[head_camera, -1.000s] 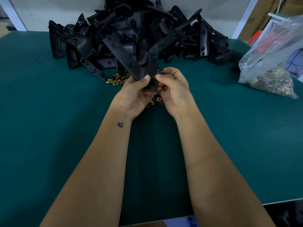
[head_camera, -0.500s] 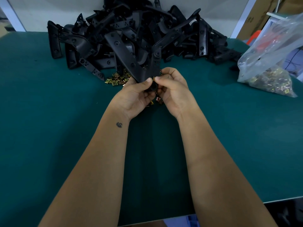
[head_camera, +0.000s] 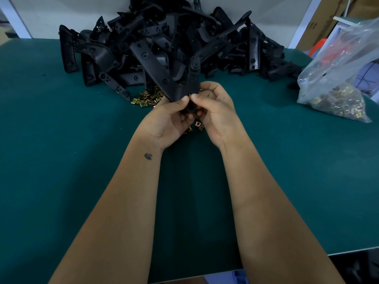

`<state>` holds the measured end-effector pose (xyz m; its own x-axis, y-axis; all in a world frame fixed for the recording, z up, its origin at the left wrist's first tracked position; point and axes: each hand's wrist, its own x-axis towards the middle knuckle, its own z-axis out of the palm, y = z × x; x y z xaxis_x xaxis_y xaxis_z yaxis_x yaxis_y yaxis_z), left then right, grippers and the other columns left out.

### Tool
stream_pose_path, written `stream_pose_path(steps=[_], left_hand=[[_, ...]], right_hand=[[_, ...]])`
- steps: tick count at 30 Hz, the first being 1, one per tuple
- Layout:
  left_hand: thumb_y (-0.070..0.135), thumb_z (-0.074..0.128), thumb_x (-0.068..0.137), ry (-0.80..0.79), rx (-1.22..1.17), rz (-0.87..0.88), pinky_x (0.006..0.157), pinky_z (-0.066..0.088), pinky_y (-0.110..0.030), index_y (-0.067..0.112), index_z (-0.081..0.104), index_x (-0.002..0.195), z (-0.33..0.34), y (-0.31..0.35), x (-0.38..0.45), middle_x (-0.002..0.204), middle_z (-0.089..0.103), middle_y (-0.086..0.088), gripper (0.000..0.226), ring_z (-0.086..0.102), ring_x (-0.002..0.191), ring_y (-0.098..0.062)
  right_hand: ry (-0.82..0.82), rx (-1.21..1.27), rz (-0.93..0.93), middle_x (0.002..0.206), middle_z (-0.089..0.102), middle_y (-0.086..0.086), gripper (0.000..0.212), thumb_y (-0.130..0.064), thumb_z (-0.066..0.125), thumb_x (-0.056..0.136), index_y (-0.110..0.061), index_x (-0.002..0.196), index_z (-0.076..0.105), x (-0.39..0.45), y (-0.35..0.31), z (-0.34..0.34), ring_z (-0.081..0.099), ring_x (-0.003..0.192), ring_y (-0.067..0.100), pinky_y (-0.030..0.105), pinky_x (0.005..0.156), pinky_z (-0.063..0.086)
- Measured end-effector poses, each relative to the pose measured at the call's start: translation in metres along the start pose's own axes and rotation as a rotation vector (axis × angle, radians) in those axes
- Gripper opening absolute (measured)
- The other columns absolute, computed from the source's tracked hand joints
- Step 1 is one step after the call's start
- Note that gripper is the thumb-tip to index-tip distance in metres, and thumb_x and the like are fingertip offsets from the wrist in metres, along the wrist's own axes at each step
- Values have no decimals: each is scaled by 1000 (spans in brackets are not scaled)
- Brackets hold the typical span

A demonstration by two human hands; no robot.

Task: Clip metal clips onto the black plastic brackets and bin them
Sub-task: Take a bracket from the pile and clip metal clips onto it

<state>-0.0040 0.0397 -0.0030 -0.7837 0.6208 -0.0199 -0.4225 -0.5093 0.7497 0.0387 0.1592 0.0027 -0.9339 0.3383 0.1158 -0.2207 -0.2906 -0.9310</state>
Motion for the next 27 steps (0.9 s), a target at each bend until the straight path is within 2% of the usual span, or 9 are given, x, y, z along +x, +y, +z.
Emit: stream_pose_path(steps=[4, 8, 13, 15, 17, 19, 21, 24, 27], left_hand=[[3, 49, 94, -6, -120, 17, 76, 53, -23, 10, 57, 115, -3, 1, -1, 97, 66, -5, 24, 64, 84, -16], [3, 57, 83, 34, -282, 33, 77, 58, -28, 7, 53, 116, -5, 2, 2, 96, 66, -11, 33, 66, 85, -20], [2, 61, 76, 65, -322, 79, 77, 58, -30, 10, 54, 107, -6, 2, 4, 95, 65, -9, 33, 62, 89, -22], [2, 60, 77, 63, -314, 96, 87, 58, -33, 8, 54, 112, -6, 1, 4, 98, 66, -11, 36, 63, 91, -24], [1, 58, 82, 62, -292, 114, 98, 53, -37, 7, 50, 121, -5, 0, 5, 105, 65, -13, 41, 65, 96, -26], [1, 53, 90, 71, -264, 125, 93, 56, -36, 7, 50, 124, -4, -1, 5, 104, 67, -13, 34, 68, 92, -25], [3, 48, 97, 96, -251, 122, 85, 59, -36, 6, 52, 120, -4, -2, 6, 98, 69, -12, 23, 70, 87, -24], [3, 45, 101, 139, -254, 111, 71, 60, -34, 9, 59, 107, -4, -3, 7, 87, 74, -7, 17, 73, 81, -21], [3, 46, 101, 167, -216, 101, 64, 58, -30, 12, 61, 104, -3, -2, 8, 82, 73, -4, 17, 72, 74, -17]], right_hand=[[47, -6, -13, 81, 64, 0, 12, -13, 63, 88, -14, 100, 63, 1, 2, 10, 56, 72, 12, 26, 66, 45], [203, 74, -14, 82, 67, 5, 14, -13, 51, 96, -12, 91, 64, -1, 0, 13, 59, 65, 12, 23, 62, 50], [348, -297, -169, 67, 60, -6, 20, -9, 61, 91, -14, 73, 66, -5, 2, 17, 52, 59, 4, 17, 54, 44], [330, -393, -241, 61, 59, -14, 18, -9, 64, 90, -14, 73, 68, -6, 3, 21, 53, 58, -2, 15, 56, 44], [312, -462, -291, 69, 65, -9, 12, -9, 66, 88, -12, 78, 71, -7, 6, 25, 57, 65, 1, 17, 58, 46], [313, -519, -335, 82, 69, 1, 8, -9, 67, 87, -11, 83, 73, -8, 8, 27, 61, 75, 8, 21, 69, 49], [309, -577, -375, 87, 67, 2, 5, -13, 69, 87, -11, 86, 74, -9, 11, 29, 62, 80, 10, 21, 73, 49], [296, -731, -443, 89, 63, -3, 13, -23, 73, 85, -11, 89, 73, -11, 14, 32, 60, 83, 11, 23, 73, 50], [296, -868, -512, 90, 60, -2, 20, -28, 71, 86, -8, 87, 69, -12, 16, 31, 58, 81, 13, 31, 69, 50]])
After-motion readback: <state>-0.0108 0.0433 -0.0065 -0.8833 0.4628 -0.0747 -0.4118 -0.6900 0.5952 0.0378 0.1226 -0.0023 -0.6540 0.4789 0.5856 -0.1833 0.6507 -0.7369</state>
